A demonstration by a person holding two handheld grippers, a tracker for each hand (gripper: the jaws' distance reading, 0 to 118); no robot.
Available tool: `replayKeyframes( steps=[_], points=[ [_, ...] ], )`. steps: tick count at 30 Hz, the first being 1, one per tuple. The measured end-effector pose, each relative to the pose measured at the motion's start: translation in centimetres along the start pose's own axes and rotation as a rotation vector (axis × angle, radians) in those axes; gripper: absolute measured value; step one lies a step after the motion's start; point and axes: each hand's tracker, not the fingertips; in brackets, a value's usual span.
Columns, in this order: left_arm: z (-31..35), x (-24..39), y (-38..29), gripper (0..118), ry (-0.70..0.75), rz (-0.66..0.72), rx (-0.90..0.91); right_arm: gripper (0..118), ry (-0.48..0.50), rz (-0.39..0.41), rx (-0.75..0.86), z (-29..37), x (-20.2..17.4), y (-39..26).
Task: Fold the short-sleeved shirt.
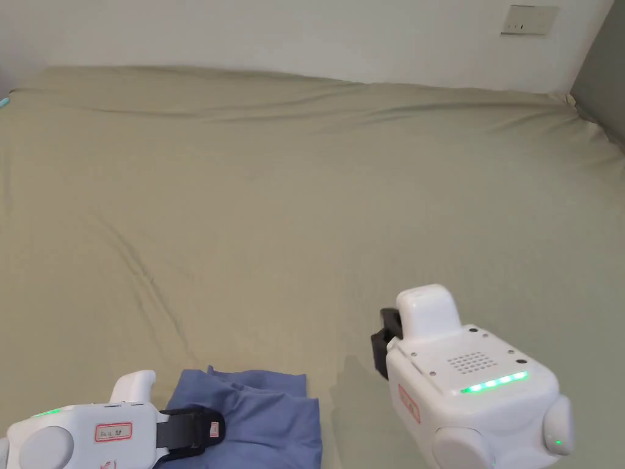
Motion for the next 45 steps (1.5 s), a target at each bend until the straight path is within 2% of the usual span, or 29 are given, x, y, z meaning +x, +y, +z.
replayKeyframes(
  steps=[4,7,14,23,30,37,41,42,44,45],
  points=[
    [2.8,-0.6,0.4,32,0.063,-0.006,0.039,0,-0.06,0.004,0.088,2.2,-0.3,2.3],
    [5.2,-1.8,0.7,32,0.144,-0.029,0.075,0,-0.068,0.011,0.123,3.1,-1.4,3.3],
    [10.9,-7.2,1.2,32,0.284,0.01,0.142,0,-0.068,0.059,0.177,3.4,-5.2,4.3],
    [16.6,-15.1,2.1,32,0.5,0.002,0.169,0,-0.023,0.081,0.147,1.2,-10.2,4.6],
    [20.2,-22.1,4.6,32,0.676,-0.028,0.138,0,0.0,0.132,0.097,-1.2,-13.4,4.5],
    [22.3,-27.1,7.8,31,0.911,-0.153,0.046,0,-0.001,0.146,0.055,-3.0,-14.3,4.1],
    [23.1,-29.4,9.7,31,0.926,-0.098,0.012,0,-0.007,0.143,0.037,-3.5,-13.7,4.0],
    [23.1,-29.6,10.1,37,0.928,-0.08,0.011,0,-0.011,0.143,0.035,-3.6,-13.4,4.0],
    [23.2,-28.9,10.7,68,1.056,-0.12,0.008,0,-0.015,0.134,0.031,-3.7,-12.6,4.2],
    [23.5,-27.7,11.2,85,1.131,-0.186,0.042,0,-0.018,0.127,0.031,-3.6,-12.2,4.4]
  ],
)
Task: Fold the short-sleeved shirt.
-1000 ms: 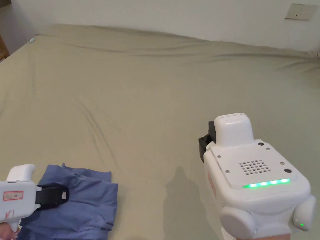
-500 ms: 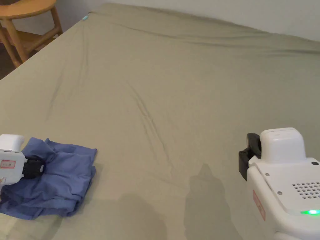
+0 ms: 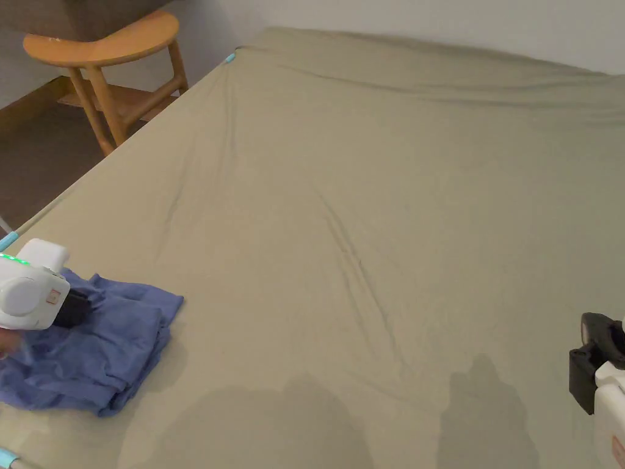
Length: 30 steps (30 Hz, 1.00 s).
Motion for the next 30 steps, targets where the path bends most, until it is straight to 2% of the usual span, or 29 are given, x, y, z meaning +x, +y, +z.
replayKeyframes(
  steps=[1,2,8,13,15,16,20,24,26,27,28,29,30],
  points=[
    [1.3,-0.1,0.6,99,0.025,-0.011,0.07,0,-0.005,-0.004,0.003,0.2,0.5,0.1],
    [3.3,-0.3,1.3,100,0.028,-0.001,0.144,0,-0.014,-0.01,0.012,0.5,1.1,0.2],
    [17.9,-0.1,5.9,100,-0.082,0.273,0.555,0,-0.053,-0.016,0.096,3.3,4.8,1.8],
    [30.5,4.5,5.9,101,-0.16,0.369,0.895,0,-0.085,-0.016,0.218,7.8,8.2,3.9],
    [35.2,7.9,4.3,101,-0.035,0.476,1.018,0,-0.104,-0.017,0.268,10.2,9.5,4.7],
    [36.9,9.4,3.5,101,-0.044,0.498,1.024,0,-0.105,-0.02,0.284,11.2,10.1,5.0],
    [42.9,15.4,1.1,100,-0.228,0.469,1.161,0,-0.139,-0.017,0.364,15.5,11.7,5.2],
    [46.3,21.3,-0.6,93,-0.378,0.408,1.173,0,-0.157,0.016,0.396,18.2,12.5,4.3],
    [47.4,24.0,-1.2,64,-0.403,0.349,1.198,0,-0.148,0.026,0.402,18.9,12.7,3.5],
    [47.8,25.4,-1.6,45,-0.382,0.329,1.198,0,-0.161,0.02,0.404,19.2,12.6,3.1],
    [48.0,26.4,-1.8,16,-0.371,0.298,1.196,0,-0.171,0.01,0.406,19.5,12.6,2.7],
    [48.2,27.4,-2.2,3,-0.389,0.275,1.2,0,-0.17,0.004,0.411,19.7,12.7,2.2],
    [48.6,28.4,-2.5,2,-0.408,0.251,1.197,0,-0.173,-0.003,0.417,19.9,12.7,1.8]
  ],
)
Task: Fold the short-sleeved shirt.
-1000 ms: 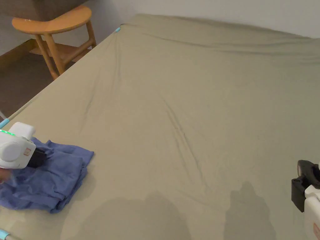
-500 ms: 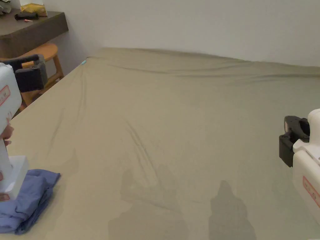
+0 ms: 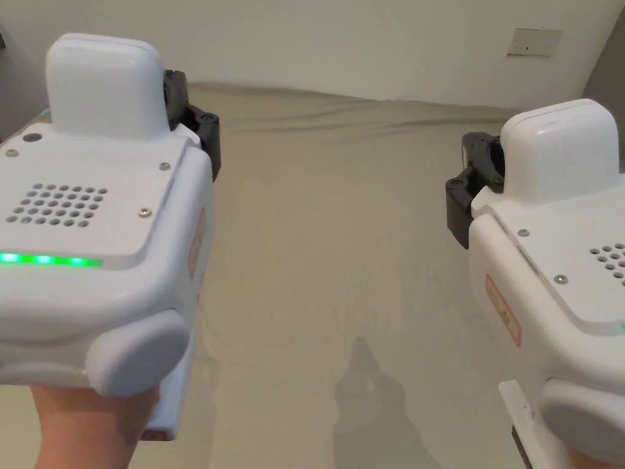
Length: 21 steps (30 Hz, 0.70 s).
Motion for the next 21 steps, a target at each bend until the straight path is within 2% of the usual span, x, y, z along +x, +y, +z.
replayKeyframes(
  steps=[2,4,6,8,10,13,17,21],
  points=[
    [0.5,1.4,-0.5,0,-0.057,-0.04,-0.013,0,-0.031,0.001,0.013,0.5,0.0,-0.5],
    [1.2,2.9,-0.9,0,-0.004,-0.103,0.019,0,-0.089,0.026,0.035,0.9,-0.1,-0.9],
    [1.7,3.8,-1.5,0,-0.004,-0.145,0.025,0,-0.083,-0.004,0.046,1.5,0.0,-1.3],
    [2.0,4.4,-1.9,0,-0.026,-0.136,0.005,0,-0.057,-0.055,0.043,1.8,0.0,-1.6],
    [2.0,4.4,-2.4,0,-0.066,-0.083,-0.036,0,-0.053,-0.052,0.036,1.8,-0.3,-1.9],
    [2.1,4.4,-2.8,0,-0.058,-0.08,-0.047,0,-0.051,-0.038,0.026,1.6,-0.5,-2.0],
    [2.3,3.6,-2.8,0,-0.037,-0.063,-0.051,0,-0.037,-0.103,0.026,1.6,-0.3,-1.9],
    [2.1,2.8,-2.6,0,-0.029,-0.004,-0.068,0,-0.044,-0.101,0.029,1.4,-0.6,-1.8]
  ],
)
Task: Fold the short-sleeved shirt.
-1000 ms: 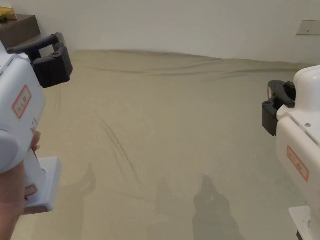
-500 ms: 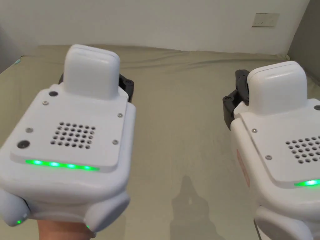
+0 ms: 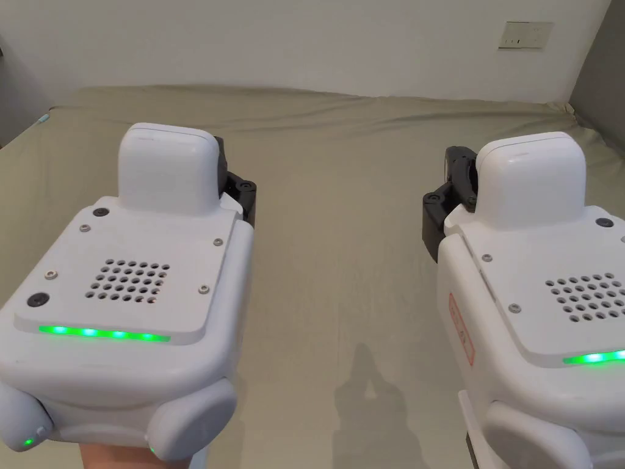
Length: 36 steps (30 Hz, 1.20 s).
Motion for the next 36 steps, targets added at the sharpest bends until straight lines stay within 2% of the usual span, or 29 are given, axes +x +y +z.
replayKeyframes(
  steps=[4,10,19,26,28,29,30,33,34,35,36],
  points=[
    [0.0,0.0,0.0,0,0.023,-0.02,0.011,0,-0.021,0.051,0.006,0.0,-0.7,-0.1],
    [0.0,0.4,-0.1,0,0.062,-0.117,0.032,0,-0.022,0.025,-0.003,-0.1,-0.6,0.0],
    [-0.2,-0.1,-0.2,0,0.02,-0.077,0.005,0,-0.015,0.059,-0.002,-0.2,-1.6,0.1],
    [-0.2,-0.5,-0.3,0,0.024,-0.053,-0.004,0,-0.007,0.044,0.002,-0.1,-1.6,0.1],
    [-0.1,-0.6,-0.3,9,0.031,-0.045,0.0,1,-0.011,0.032,0.001,-0.1,-1.6,0.1],
    [0.0,-0.7,-0.3,19,0.03,-0.042,0.001,9,-0.016,0.029,0.001,-0.1,-1.5,0.1],
    [0.0,-0.7,-0.3,35,0.03,-0.041,0.001,26,-0.016,0.025,-0.001,-0.1,-1.5,0.1],
    [-0.2,-0.8,-0.4,58,0.026,-0.05,-0.013,48,-0.007,0.017,-0.008,-0.3,-1.3,0.1],
    [-0.3,-0.8,-0.4,90,0.021,-0.051,-0.024,89,-0.006,0.011,-0.014,-0.3,-1.3,0.0],
    [-0.3,-0.8,-0.5,107,0.017,-0.051,-0.028,112,-0.003,0.005,-0.013,-0.4,-1.2,0.0],
    [-0.2,-0.9,-0.5,113,0.016,-0.047,-0.021,117,0.04,0.0,-0.014,-0.2,-1.1,-0.1]
  ],
)
